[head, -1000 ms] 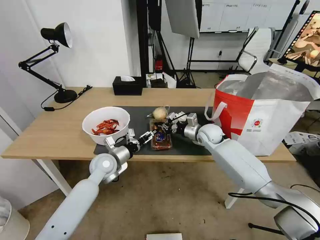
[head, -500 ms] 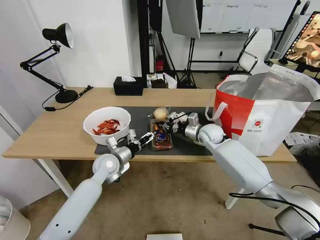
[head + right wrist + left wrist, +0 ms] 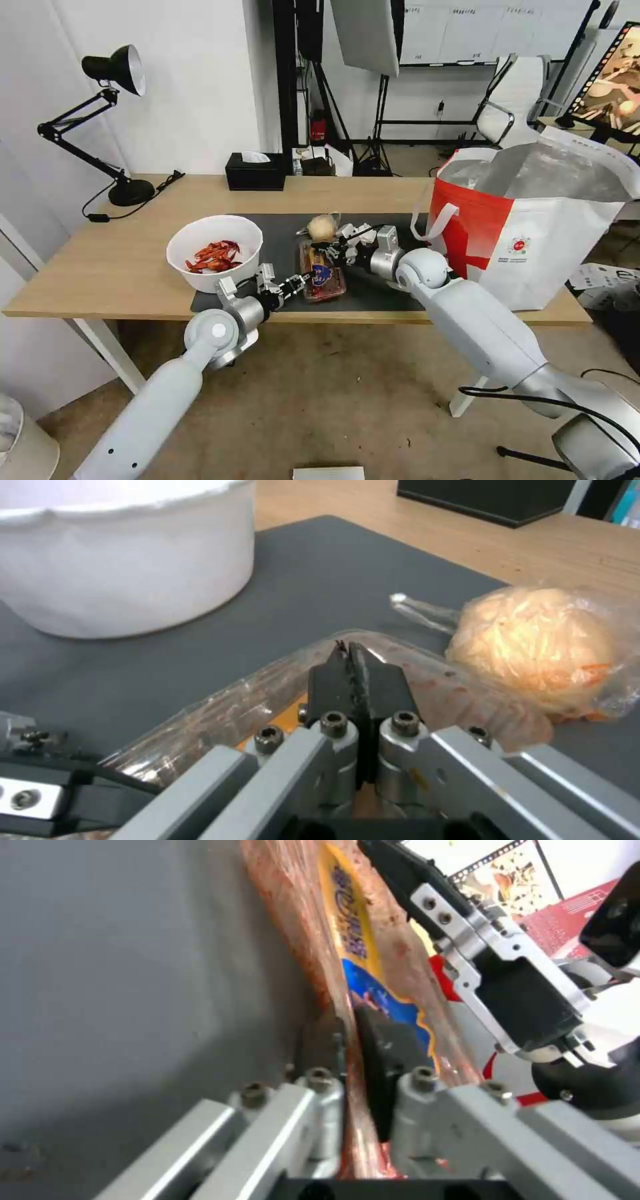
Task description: Pick up the trash from the table and place it into the takeout bag.
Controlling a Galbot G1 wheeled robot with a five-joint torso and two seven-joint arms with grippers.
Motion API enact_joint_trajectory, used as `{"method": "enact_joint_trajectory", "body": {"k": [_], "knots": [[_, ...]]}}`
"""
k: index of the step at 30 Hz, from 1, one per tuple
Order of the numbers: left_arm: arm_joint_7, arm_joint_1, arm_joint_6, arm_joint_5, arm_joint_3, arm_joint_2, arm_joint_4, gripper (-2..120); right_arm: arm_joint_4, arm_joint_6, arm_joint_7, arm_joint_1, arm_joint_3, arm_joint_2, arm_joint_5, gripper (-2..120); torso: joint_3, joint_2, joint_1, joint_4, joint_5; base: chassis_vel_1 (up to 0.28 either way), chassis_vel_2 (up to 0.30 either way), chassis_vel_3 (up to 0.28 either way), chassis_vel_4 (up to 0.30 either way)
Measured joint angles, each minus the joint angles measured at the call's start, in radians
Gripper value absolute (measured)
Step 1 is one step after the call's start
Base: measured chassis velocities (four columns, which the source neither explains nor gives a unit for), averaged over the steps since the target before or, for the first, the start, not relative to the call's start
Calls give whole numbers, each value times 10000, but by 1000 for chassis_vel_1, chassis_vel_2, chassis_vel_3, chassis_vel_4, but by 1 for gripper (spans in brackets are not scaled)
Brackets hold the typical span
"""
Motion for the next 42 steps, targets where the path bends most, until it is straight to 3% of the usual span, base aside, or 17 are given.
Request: {"method": "enact_joint_trajectory", "body": {"k": [6,9,12,15,16,18,19,21,24,27,30,33,35,37,39,41,42], "knots": [[-27,18,-73,22,-220,-5,-202,0,775,372,950,-394,355,-82,1801,0,1,-1,0,2,0,0,0,0,0],[-11,27,-222,-5,-433,154,-626,0,1936,892,2450,-1047,1090,-87,3656,0,-1,0,0,3,1,0,0,0,0],[-6,6,-305,-24,-521,295,-856,0,2572,1215,3325,-1586,1481,-81,3853,3,-2,0,-1,3,0,0,0,0,0],[-5,-70,-371,-30,-599,408,-1007,0,2948,1478,4047,-2056,1762,-42,3554,10,-1,0,0,3,0,0,0,0,0],[-7,-264,-441,-31,-720,556,-1181,0,3393,1712,4712,-2672,2127,-4,2807,18,-2,0,0,5,0,0,0,0,0],[-9,-379,-472,-28,-775,634,-1232,0,3599,1795,4977,-3038,2304,-6,2298,21,-2,0,0,3,0,0,0,0,0],[-41,-804,-546,-38,-847,852,-1268,0,4047,1887,5274,-3814,2640,-85,1249,30,-2,0,0,4,2,0,0,0,0],[-49,-969,-572,-43,-856,935,-1264,0,4210,1892,5329,-4067,2742,-126,948,31,-2,0,0,1,2,0,0,0,0],[-59,-1761,-661,-71,-729,1276,-1197,0,5007,1689,5576,-5134,3162,-335,-98,43,-1,0,-1,3,1,0,0,0,0],[-58,-3225,-776,-49,5,1527,-1146,0,6141,1077,6137,-6428,3584,-546,-1310,59,-2,0,-2,5,3,0,0,0,0],[-46,-4144,-884,92,685,1416,-1030,0,6706,790,6327,-7154,3958,-575,-1815,66,-2,0,0,9,2,0,0,0,0],[73,-5768,-1133,692,2131,664,-535,0,7592,586,6441,-8592,4758,-577,-2516,81,-2,1,-1,-5,1,0,0,0,0],[84,-5979,-1195,830,2364,516,-437,0,7660,587,6441,-8731,4826,-570,-2562,83,-3,1,-2,-8,3,0,0,0,0],[237,-7080,-1696,1732,3544,-334,252,0,7894,779,6430,-9423,5117,-456,-2703,94,-2,1,-2,-3,6,0,0,0,0],[280,-7347,-1826,1996,3830,-557,468,0,7895,855,6426,-9528,5157,-399,-2751,96,-2,0,-2,-1,6,0,0,0,0],[430,-8545,-2265,3131,4908,-1509,1417,0,7798,1018,6399,-9713,5192,-164,-2934,100,-2,1,-1,0,7,0,0,0,0],[430,-8545,-2265,3131,4908,-1509,1417,0,7798,1018,6399,-9713,5192,-164,-2934,100,-2,1,-1,0,7,0,0,0,0]]}}
